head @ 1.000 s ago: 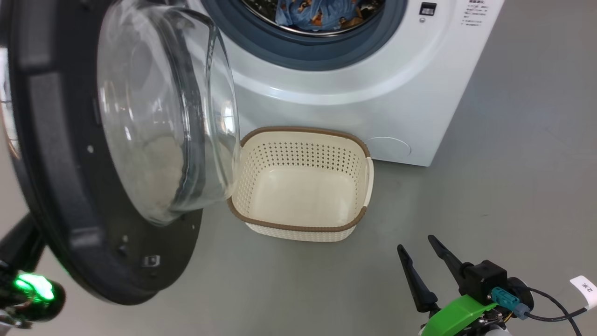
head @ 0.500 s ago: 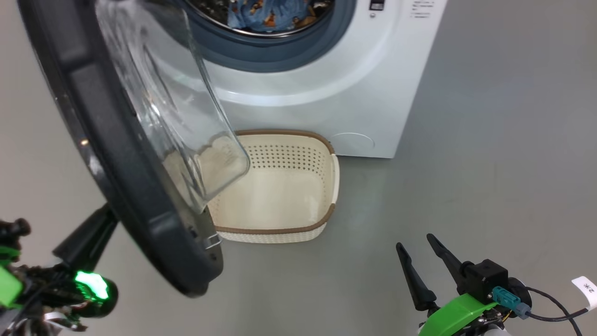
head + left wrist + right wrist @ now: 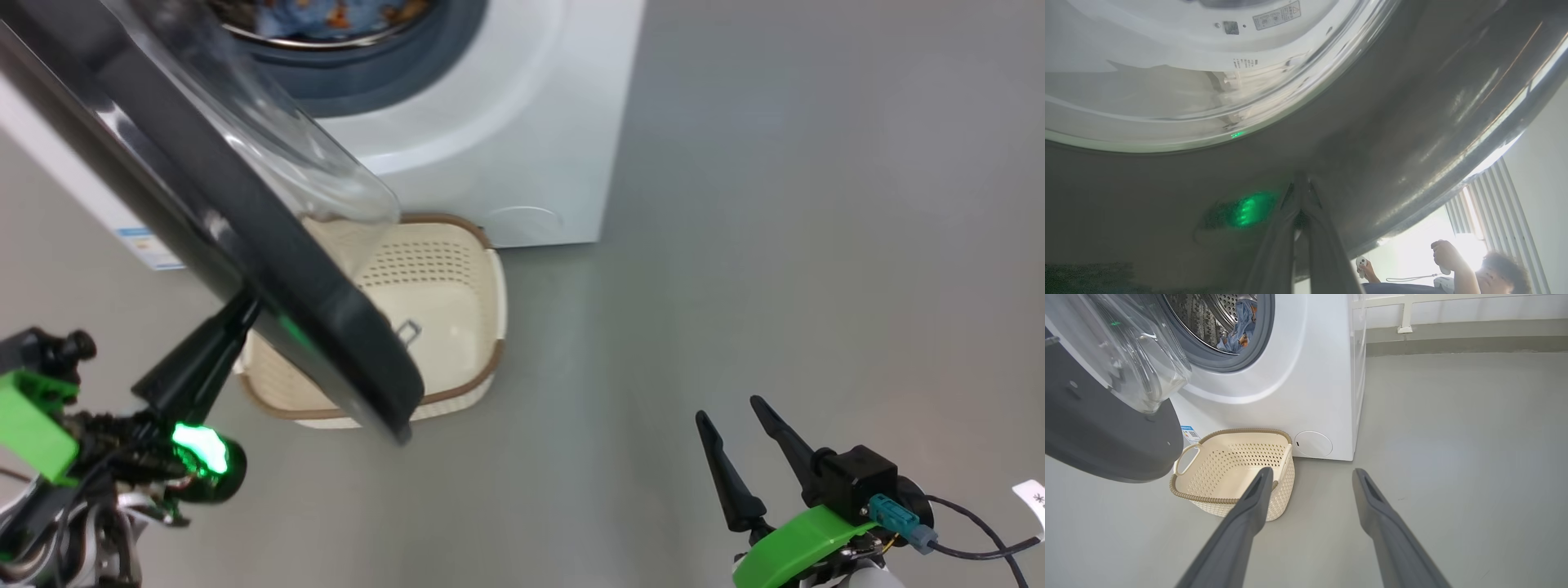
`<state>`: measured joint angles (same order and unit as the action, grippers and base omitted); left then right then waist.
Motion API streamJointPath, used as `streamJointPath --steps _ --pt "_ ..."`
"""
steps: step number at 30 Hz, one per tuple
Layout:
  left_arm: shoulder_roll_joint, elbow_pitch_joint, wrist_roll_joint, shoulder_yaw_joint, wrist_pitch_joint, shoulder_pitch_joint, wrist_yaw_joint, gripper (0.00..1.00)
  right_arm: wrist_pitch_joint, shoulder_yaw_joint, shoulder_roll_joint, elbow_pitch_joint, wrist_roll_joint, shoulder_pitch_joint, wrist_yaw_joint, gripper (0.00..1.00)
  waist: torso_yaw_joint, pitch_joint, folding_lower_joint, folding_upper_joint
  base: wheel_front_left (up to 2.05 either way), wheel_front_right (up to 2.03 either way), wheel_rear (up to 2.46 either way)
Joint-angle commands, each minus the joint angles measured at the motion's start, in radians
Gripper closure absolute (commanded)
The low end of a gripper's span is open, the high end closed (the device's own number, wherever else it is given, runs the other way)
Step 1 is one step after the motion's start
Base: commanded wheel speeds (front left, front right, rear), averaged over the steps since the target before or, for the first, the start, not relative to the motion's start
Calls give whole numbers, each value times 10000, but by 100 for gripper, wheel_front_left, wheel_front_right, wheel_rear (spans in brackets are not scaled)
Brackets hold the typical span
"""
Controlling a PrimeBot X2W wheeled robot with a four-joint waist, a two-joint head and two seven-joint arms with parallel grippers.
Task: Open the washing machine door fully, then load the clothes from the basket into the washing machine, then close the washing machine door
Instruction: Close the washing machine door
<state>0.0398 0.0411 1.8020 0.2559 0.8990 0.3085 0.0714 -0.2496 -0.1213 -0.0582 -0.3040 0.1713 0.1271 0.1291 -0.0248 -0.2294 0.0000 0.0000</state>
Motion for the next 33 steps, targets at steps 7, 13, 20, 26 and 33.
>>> streamJointPath --steps 7,13,20,26,33 --pt "117 -31 318 -45 -448 1151 300 100 -122 -380 78 516 445 271 16 0 1298 -686 0 0 0 0 0" --pt "112 220 104 -160 -821 1639 438 100 -122 -412 78 592 539 353 16 0 1736 -947 0 0 0 0 0" --pt "110 562 -60 -19 -1195 2365 546 100 -122 -494 79 732 703 417 16 0 2198 -1307 0 0 0 0 0" --pt "138 769 -416 160 -1487 2950 583 100 -122 -540 79 847 815 537 16 0 2482 -1576 0 0 0 0 0" --pt "133 981 -891 435 -1950 3593 590 100 -122 -553 79 876 888 596 16 0 2746 -1752 0 0 0 0 0"
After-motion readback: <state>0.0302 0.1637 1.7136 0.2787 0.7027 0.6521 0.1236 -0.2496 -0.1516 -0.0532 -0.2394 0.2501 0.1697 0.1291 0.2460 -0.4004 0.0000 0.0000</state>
